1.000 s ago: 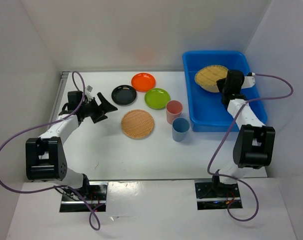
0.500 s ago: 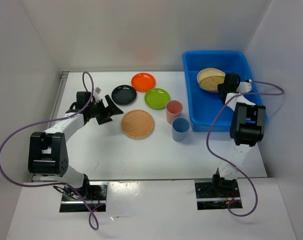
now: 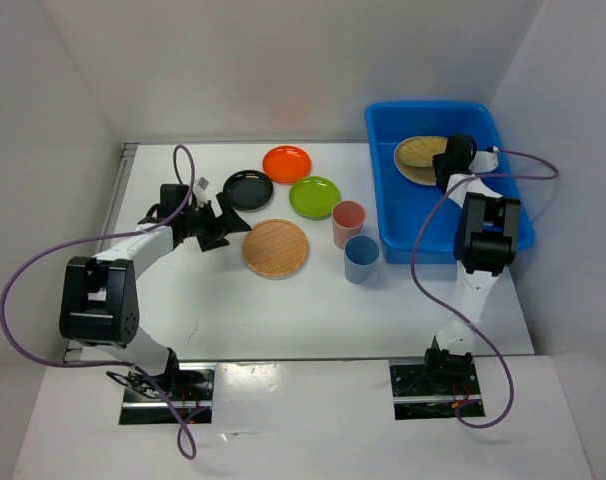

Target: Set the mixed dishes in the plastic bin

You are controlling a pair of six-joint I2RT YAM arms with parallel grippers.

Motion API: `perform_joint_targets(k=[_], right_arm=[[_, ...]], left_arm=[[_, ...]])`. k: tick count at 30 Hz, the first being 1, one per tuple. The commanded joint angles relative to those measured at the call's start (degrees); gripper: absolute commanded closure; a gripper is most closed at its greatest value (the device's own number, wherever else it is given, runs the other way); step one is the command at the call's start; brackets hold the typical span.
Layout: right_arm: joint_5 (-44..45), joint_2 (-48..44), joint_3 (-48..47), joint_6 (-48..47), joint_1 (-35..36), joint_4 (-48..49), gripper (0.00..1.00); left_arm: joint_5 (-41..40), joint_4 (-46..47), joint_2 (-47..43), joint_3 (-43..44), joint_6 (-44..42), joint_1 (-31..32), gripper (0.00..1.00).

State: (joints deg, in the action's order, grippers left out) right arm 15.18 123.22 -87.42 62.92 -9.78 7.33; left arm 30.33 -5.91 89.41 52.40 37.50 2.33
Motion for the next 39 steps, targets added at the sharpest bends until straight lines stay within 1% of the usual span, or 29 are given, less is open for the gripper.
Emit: perform_joint_targets(k=[1, 2, 3, 5, 6, 7, 10, 14, 16, 18, 20, 21, 22, 23, 24, 25, 26, 27, 28, 29, 30, 32, 33, 35, 39], right_arm=[[1.1, 1.9, -5.2, -0.9, -0.4, 1.6, 0.98], [0.4, 2.5, -6.6, -1.4, -0.4, 0.8, 0.91], [-0.2, 3.7, -7.3, -2.3, -1.0, -0.6, 0.66], [-2.2, 4.5, -9.1, -3.8, -1.0, -3.3, 0.42], [-2.2, 4.5, -9.1, -3.8, -1.6, -4.4, 0.27], [-2.2, 4.5, -9.1, -4.4, -1.6, -5.3, 0.21], [-5.5, 3.4, -9.1, -6.0, -2.9, -8.9, 0.1], [-8.3, -1.1, -9.1, -10.3, -4.5, -13.9, 0.02], [-9.5, -4.5, -9.2, -14.9, -5.0, -16.1, 0.02], [-10.0, -6.2, -10.8, -17.8, -5.0, -20.4, 0.02], [-10.9, -9.7, -11.4, -18.7, -5.0, -23.1, 0.02], [-12.4, -11.1, -9.5, -19.4, -5.0, -23.2, 0.02], [-13.3, -12.6, -8.1, -19.4, -5.0, -22.6, 0.02], [-14.5, -16.2, -6.6, -19.9, -5.0, -21.8, 0.02], [-15.6, -18.0, -3.2, -19.9, -5.0, -21.1, 0.02], [-18.5, -19.9, -1.1, -19.9, -5.0, -17.9, 0.02], [-20.4, -24.2, 1.2, -19.9, -5.0, -15.6, 0.02], [-22.0, -26.3, 5.9, -19.9, -5.0, -13.7, 0.02], [-25.1, -28.4, 8.3, -19.9, -5.0, -11.6, 0.02], [-26.3, -32.0, 10.4, -19.9, -3.5, -7.2, 0.02], [-26.3, -33.5, 13.2, -19.9, -2.5, -6.3, 0.02], [-26.3, -35.5, 14.9, -20.5, 1.0, -5.8, 0.02], [-26.3, -36.8, 15.6, -20.6, 2.2, -5.8, 0.02], [-26.3, -37.9, 16.2, -21.9, 4.4, -5.8, 0.02], [-27.9, -41.7, 18.1, -22.5, 9.9, -4.3, 0.02]], left_arm=[[-0.7, 1.0, 1.7, 2.0, -1.6, 0.6, 0.01], [-0.7, 1.0, 1.7, 2.0, -1.6, 1.2, 0.01], [-1.9, 0.4, 1.7, 2.0, -1.6, 1.7, 0.01], [-3.2, -0.1, 2.3, 2.0, -2.3, 2.2, 0.01], [-3.7, -0.2, 2.3, 2.0, -2.3, 2.2, 0.01], [-4.6, -0.2, 2.3, 2.0, -2.3, 2.8, 0.01], [-6.5, -0.2, 2.3, 2.0, -2.3, 3.4, 0.01], [-9.2, -0.2, 2.9, 2.0, -2.3, 4.6, 0.01], [-10.6, -0.2, 2.9, 2.0, -2.3, 5.1, 0.01], [-11.5, -0.2, 3.4, 2.0, -1.7, 5.7, 0.01], [-11.5, 0.5, 4.0, 2.0, -1.7, 5.7, 0.01], [-11.5, 0.6, 4.0, 1.5, -1.1, 5.7, 0.01], [-11.5, 1.3, 4.6, 1.5, -1.1, 5.7, 0.01], [-10.0, 2.6, 4.6, 1.5, -0.6, 5.7, 0.01], [-9.9, 2.6, 4.6, 1.5, -0.6, 5.7, 0.02], [-9.3, 3.3, 5.3, 1.0, -0.1, 6.3, 0.02], [-9.3, 3.3, 5.3, 0.9, -0.1, 6.3, 0.04], [-9.3, 3.3, 6.0, 0.9, -0.1, 6.3, 0.04], [-9.3, 3.3, 6.0, 0.9, -0.1, 6.3, 0.04], [-9.3, 3.9, 6.0, 0.2, -0.1, 6.3, 0.04], [-8.5, 4.4, 6.7, 0.2, -0.1, 6.3, 0.05], [-7.0, 6.5, 7.4, -0.5, -0.1, 6.3, 0.05], [-4.6, 7.3, 8.0, -1.2, -0.1, 6.3, 0.08], [-3.0, 8.5, 9.4, -1.2, -0.1, 6.3, 0.11], [-3.1, 9.9, 11.6, -2.3, -0.1, 6.3, 0.15]])
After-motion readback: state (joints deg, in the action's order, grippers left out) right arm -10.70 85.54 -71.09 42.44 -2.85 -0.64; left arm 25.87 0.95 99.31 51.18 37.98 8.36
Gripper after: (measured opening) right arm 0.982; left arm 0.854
